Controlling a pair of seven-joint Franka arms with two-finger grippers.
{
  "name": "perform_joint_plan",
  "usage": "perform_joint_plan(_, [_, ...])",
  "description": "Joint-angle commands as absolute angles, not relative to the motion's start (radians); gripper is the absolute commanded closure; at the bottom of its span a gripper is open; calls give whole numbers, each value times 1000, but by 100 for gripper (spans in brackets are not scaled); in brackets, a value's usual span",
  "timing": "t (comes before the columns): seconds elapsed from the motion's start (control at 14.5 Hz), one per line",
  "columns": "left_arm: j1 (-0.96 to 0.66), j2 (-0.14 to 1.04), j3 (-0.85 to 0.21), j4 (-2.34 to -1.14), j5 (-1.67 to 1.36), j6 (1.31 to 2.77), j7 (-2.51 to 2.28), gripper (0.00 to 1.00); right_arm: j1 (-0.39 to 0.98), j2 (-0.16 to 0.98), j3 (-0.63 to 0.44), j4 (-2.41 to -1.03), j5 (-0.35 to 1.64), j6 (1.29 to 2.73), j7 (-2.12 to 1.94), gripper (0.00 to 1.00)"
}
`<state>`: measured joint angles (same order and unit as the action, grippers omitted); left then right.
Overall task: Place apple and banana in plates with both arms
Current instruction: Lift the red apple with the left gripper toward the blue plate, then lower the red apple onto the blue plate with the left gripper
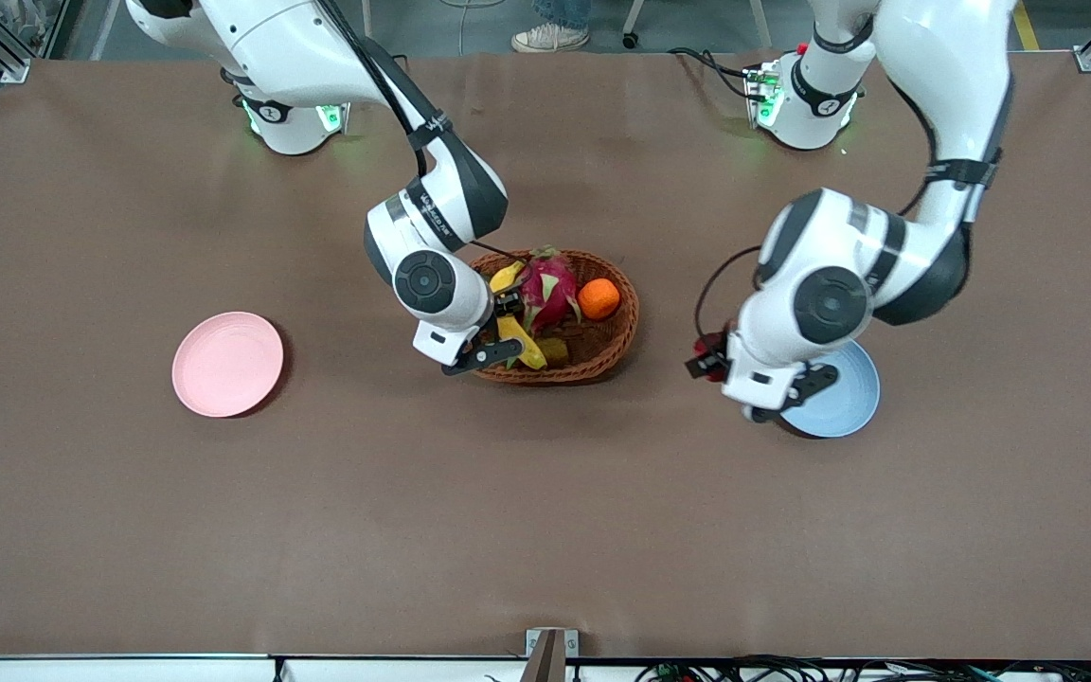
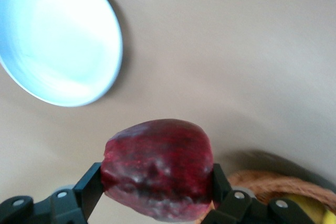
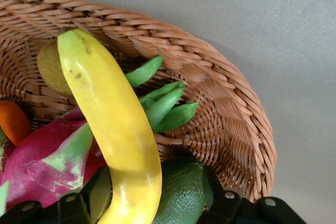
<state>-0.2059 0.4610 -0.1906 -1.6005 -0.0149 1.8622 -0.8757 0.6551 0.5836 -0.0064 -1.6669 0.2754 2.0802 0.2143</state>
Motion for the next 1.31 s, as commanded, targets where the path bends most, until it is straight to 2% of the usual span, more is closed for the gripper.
perform_joint_plan(0.0, [-111, 440, -198, -1623, -14, 1835, -797, 73, 679, 606, -15, -1649, 296, 2085, 227, 21])
perform_joint_plan(0.34, [93, 489, -201, -1647, 9, 1841, -528, 73, 698, 612, -17, -1644, 293, 2109, 275, 21])
perform_joint_plan(0.62, [129, 581, -201, -1651, 2, 1861, -508, 72, 698, 635, -17, -1643, 290, 2132, 275, 23])
perform_joint_plan(0.76, [138, 607, -199, -1664, 2, 1890, -508, 72, 695, 637, -17, -1643, 290, 2132, 272, 32])
perform_joint_plan(0.96, [143, 624, -199, -1663, 0, 1893, -508, 72, 699, 634, -17, -1643, 290, 2132, 275, 53])
perform_joint_plan(1.03, [141, 629, -199, -1661, -2, 1893, -509, 71, 698, 632, -17, -1643, 291, 2128, 276, 69])
perform_joint_plan(1.24, [141, 635, -201, -1655, -8, 1893, -512, 70, 699, 629, -18, -1637, 291, 2125, 287, 82])
